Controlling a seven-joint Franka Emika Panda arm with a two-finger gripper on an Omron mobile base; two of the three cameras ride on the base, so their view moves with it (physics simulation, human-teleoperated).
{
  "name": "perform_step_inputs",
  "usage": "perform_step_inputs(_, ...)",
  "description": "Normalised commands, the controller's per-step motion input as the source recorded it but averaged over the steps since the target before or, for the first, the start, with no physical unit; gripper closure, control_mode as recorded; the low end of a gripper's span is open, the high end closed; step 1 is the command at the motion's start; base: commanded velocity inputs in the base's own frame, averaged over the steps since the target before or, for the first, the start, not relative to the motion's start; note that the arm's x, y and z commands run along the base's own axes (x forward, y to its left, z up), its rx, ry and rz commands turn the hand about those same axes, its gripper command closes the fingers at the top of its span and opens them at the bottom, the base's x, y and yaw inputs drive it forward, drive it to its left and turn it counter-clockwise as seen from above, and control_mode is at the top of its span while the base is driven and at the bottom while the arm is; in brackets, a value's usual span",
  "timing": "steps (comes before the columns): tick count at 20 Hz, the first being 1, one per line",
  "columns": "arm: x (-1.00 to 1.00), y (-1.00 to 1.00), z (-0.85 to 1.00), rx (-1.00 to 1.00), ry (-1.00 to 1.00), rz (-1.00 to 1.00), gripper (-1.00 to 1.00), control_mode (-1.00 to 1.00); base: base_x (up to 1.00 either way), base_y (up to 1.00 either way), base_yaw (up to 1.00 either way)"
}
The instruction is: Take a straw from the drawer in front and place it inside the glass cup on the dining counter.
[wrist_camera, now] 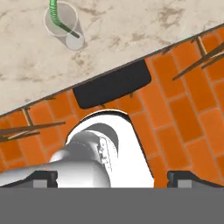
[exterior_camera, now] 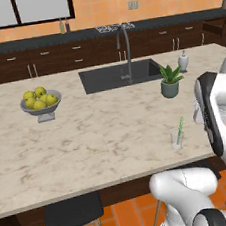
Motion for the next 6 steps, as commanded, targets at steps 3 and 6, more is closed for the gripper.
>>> perform_step_inputs(3, -0.78, -0.35, -0.24, -0.07, 0.07, -0.05, -1.0, -1.0, 0.0, 0.0, 0.0)
perform_step_inputs(6, -0.57, -0.58, -0.31, -0.1, 0.05, -0.09, -1.0, -1.0, 0.0, 0.0, 0.0)
